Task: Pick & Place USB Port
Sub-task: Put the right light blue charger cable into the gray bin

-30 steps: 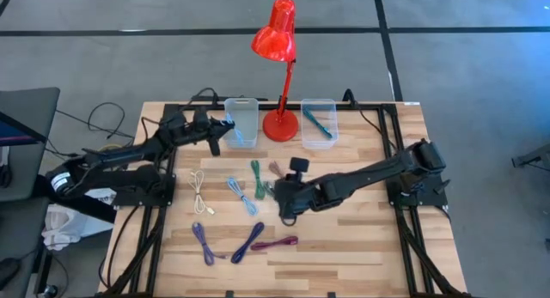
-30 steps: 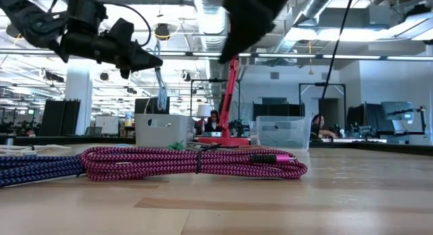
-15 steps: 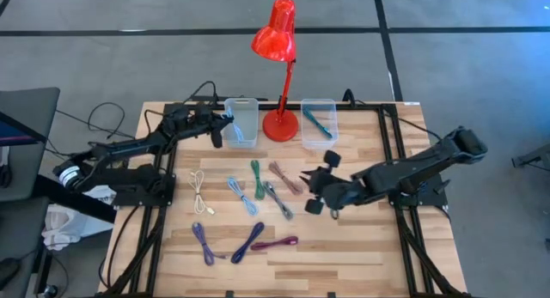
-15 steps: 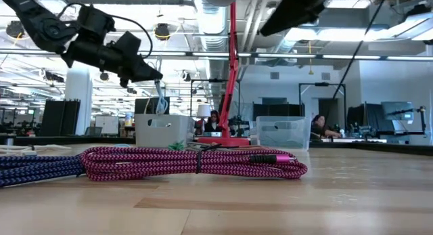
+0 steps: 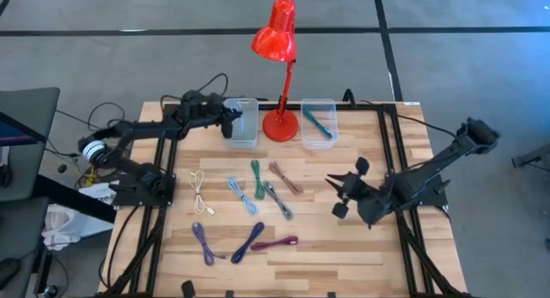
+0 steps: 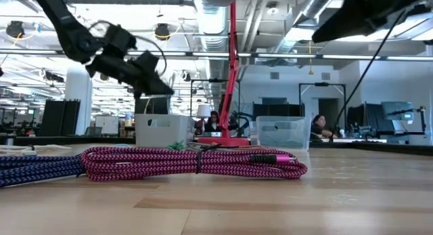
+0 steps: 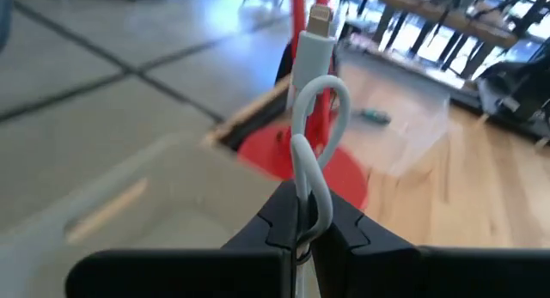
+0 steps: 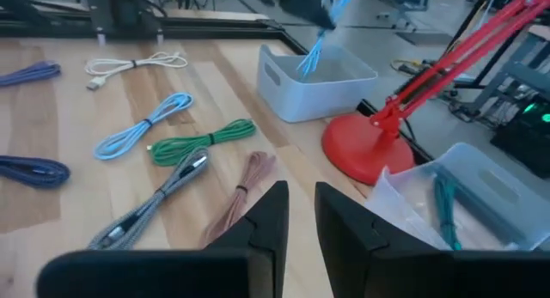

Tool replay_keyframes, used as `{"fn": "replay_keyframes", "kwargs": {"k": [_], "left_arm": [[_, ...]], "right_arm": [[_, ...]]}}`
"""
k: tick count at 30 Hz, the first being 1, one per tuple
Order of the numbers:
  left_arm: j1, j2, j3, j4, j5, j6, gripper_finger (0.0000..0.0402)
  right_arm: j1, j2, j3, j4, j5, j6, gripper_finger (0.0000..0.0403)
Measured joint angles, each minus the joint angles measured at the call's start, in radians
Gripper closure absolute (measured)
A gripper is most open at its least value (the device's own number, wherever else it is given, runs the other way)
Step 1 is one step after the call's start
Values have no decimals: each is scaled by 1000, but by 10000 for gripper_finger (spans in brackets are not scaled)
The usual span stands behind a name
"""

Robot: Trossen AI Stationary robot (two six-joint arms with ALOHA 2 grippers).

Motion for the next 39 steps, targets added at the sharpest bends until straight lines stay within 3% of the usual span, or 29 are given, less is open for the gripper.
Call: {"fn": "replay_keyframes", "kwargs": {"k": [7,15,24,39], "left_arm": [[34,98,0,8,-1,-9,389],[96,101,0,7,-6,-10,390],[136,101,-1,4,-9,-45,389],[110,101,-1,4,-11,-54,317]], "right_arm": [[72,-47,-62,-40,61,105,349],[136,-51,-110,-53,146,196,349],[137,-51,-110,-51,154,203,349],[137,-51,-110,-51,176,203,349]]}}
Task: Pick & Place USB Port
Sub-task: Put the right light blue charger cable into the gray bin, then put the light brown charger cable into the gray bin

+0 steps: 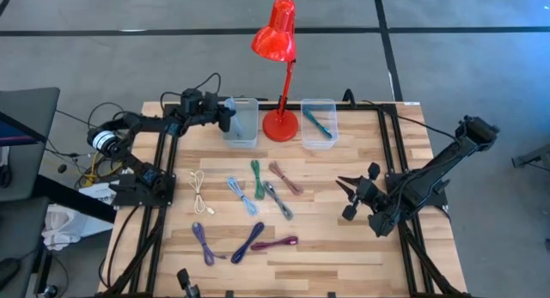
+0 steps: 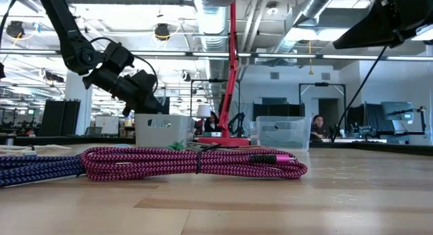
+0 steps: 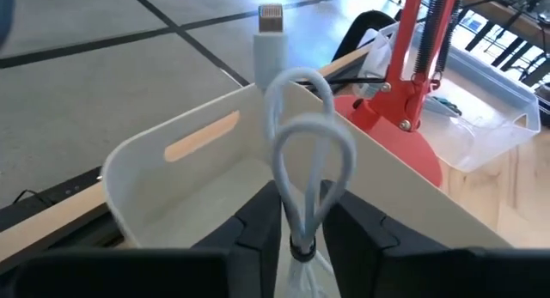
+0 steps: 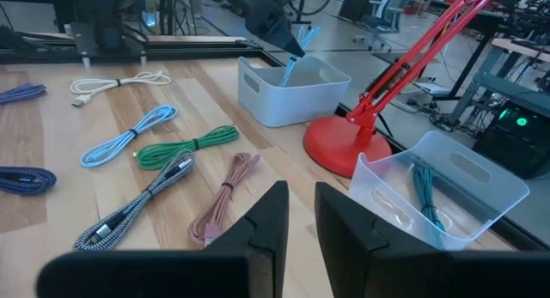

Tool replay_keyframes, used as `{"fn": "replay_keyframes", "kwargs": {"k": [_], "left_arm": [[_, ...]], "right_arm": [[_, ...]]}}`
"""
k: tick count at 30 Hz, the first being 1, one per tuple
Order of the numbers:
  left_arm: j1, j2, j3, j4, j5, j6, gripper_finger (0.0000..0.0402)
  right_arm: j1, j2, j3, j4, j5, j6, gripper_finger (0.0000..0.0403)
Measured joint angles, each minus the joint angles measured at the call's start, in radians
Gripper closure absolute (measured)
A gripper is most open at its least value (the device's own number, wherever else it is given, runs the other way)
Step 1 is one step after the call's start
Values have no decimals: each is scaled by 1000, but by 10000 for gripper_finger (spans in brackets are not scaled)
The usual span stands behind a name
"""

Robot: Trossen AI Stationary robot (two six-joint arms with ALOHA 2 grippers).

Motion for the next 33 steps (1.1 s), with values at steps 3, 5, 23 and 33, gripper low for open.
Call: {"fn": "replay_keyframes", "kwargs": {"k": [3,5,23,33], "left_arm": [[-9,2,0,0,-27,0,298],[-12,11,0,0,-49,0,279],[-80,-30,-2,122,5,-1,252],[-278,-275,-1,74,111,-5,291]], "right_arm": [[0,0,0,0,4,0,349],[0,0,0,0,4,0,349],[-5,0,0,-8,17,-16,349],[-35,0,0,-8,-33,-25,349]]}}
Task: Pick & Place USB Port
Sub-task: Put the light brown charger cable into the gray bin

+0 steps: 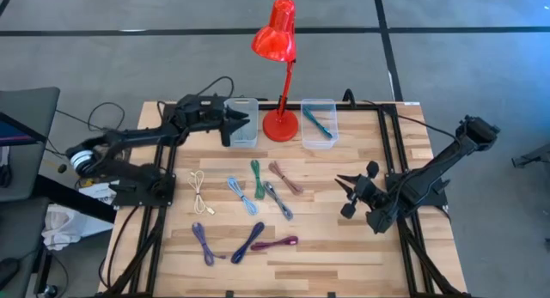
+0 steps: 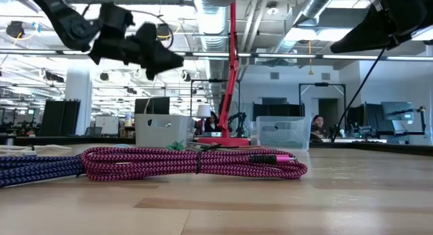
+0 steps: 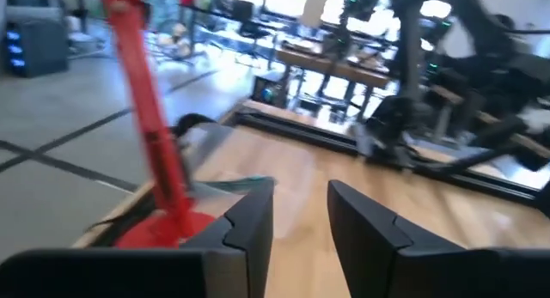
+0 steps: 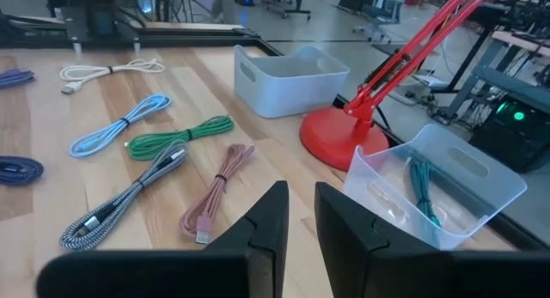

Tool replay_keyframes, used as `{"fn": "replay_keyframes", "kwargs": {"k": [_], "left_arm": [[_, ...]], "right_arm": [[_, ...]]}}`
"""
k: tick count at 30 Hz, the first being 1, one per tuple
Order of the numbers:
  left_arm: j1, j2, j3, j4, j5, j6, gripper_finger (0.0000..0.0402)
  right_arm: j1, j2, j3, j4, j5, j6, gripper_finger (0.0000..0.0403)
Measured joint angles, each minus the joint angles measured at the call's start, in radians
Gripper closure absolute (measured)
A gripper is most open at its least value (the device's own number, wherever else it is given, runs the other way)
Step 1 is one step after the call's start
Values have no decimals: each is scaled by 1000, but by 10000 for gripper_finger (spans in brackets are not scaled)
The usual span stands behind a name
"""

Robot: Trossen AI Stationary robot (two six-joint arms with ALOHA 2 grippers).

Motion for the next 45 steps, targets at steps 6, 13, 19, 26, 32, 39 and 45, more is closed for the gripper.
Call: {"fn": "replay_keyframes", "kwargs": {"k": [6,13,19,26,32,39,45], "left_arm": [[-95,-72,0,-119,-3,1,295],[-209,-80,0,-129,-3,5,295],[-291,-80,0,-158,-3,7,295],[-406,1,0,-224,-114,53,292],[-481,125,0,-157,-249,122,276],[-485,159,29,-116,-233,149,265],[-496,168,116,-245,-238,260,265]], "right_arm": [[0,0,0,-3,-50,-2,349],[0,0,0,6,-128,1,349],[-10,0,0,16,-131,1,349],[-54,0,0,16,-138,-1,349],[-82,0,0,17,-151,-2,349],[-85,0,0,17,-154,-2,349],[-90,0,0,17,-154,-2,349]]}}
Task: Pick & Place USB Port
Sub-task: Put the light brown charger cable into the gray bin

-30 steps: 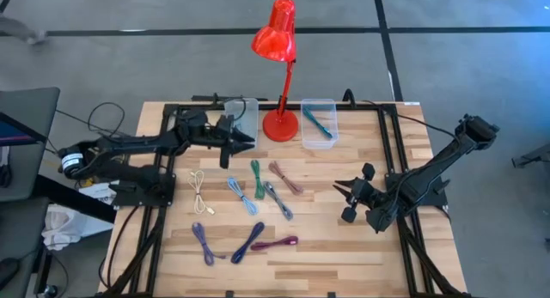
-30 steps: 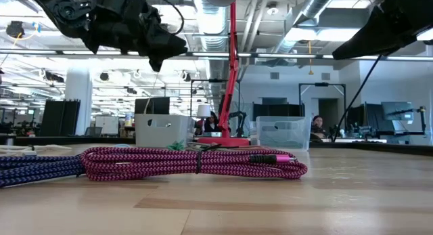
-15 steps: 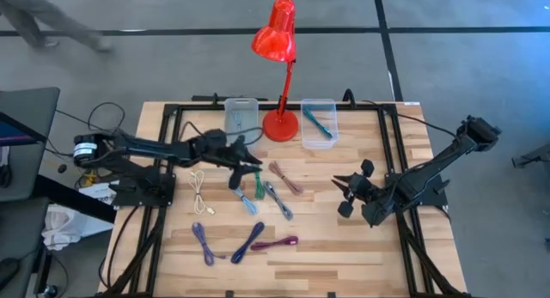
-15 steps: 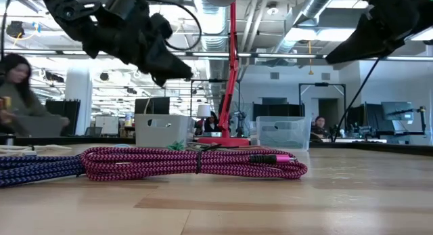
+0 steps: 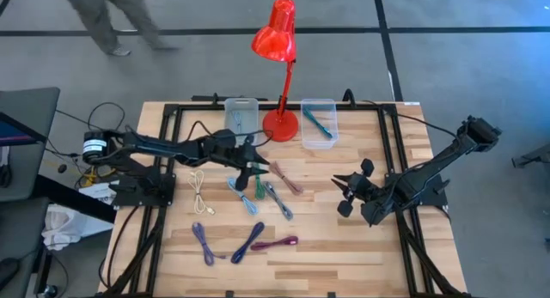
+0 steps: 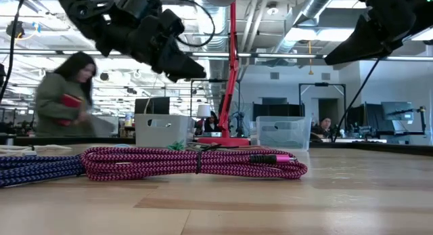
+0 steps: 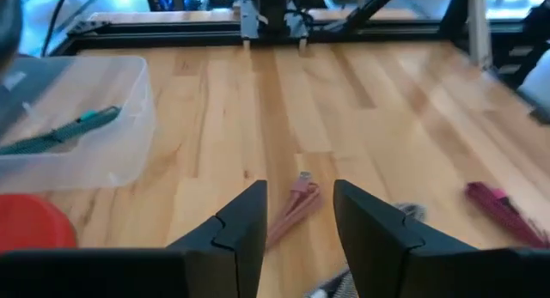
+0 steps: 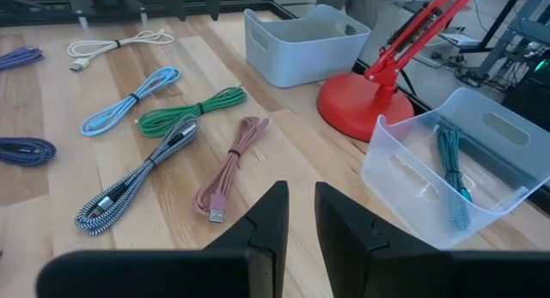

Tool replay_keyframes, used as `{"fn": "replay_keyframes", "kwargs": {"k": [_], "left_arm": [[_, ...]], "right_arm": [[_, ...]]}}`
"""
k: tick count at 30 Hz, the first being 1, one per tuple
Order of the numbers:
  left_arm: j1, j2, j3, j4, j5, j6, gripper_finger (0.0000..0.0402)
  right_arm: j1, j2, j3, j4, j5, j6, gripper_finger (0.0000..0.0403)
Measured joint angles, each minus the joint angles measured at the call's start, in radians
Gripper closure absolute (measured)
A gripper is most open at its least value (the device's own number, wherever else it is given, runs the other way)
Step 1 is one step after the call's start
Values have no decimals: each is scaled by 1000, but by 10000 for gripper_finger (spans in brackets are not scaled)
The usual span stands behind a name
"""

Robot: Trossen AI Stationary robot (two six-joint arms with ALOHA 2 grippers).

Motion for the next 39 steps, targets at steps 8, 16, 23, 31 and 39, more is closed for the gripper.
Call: {"fn": "replay_keyframes", "kwargs": {"k": [8,16,23,31,39], "left_arm": [[-4,63,93,-108,-29,68,243],[-3,144,98,-128,-47,182,229],[1,140,98,-125,-48,192,234],[-4,235,198,-244,-47,203,230],[-3,301,356,-420,-47,247,252]], "right_arm": [[-9,0,0,-1,0,0,349],[-9,0,0,-1,0,1,349],[-21,0,0,-1,1,2,349],[-69,0,1,3,1,0,349],[-60,0,1,0,1,0,349]]}}
